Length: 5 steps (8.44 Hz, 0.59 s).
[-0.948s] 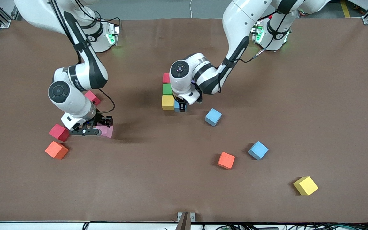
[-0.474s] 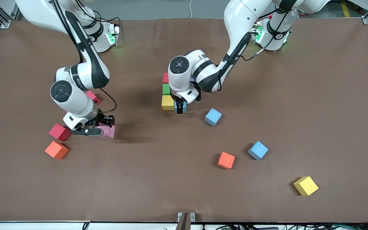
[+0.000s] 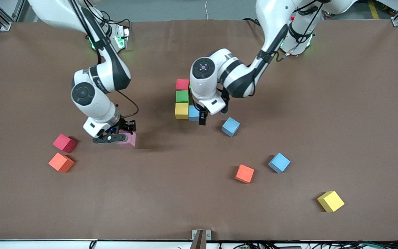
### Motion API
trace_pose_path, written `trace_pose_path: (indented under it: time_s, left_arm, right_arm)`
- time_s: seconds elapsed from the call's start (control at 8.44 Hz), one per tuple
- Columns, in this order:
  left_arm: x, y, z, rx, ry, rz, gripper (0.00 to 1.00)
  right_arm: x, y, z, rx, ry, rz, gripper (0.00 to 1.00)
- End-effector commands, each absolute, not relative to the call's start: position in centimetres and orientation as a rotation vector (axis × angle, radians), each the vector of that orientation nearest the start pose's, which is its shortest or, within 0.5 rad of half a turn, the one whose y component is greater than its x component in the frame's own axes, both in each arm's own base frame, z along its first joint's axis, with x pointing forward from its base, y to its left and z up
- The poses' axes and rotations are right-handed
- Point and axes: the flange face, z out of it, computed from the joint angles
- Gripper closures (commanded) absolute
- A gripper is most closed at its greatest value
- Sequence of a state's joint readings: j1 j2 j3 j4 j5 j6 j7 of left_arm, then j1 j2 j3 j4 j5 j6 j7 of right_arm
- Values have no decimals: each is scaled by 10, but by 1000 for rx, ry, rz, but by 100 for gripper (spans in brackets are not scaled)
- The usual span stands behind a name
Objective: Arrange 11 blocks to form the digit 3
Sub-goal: 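Lift and carry the pink cube with the right gripper toward yellow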
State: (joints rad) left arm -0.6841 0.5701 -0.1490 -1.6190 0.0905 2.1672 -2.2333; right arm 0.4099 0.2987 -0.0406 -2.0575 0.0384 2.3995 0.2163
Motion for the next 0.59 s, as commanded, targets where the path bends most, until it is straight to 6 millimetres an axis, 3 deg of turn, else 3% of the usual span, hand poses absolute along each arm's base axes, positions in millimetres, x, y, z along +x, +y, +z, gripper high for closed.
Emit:
trace_pose_path:
  time_s: [0.0,0.36,0.47]
  left_arm:
    - [472,-465,290,-2504,-1801,-1,0]
    - [488,-418,265,-2647,-1466,43,0]
    - [490,-410,264,-2677,-1405,48,0]
  right_arm:
    - [538,265,305,-3083,-223,-80,98]
    - [515,349,305,-3069,-125,-103,98]
    - [516,367,298,-3068,-117,-104,98]
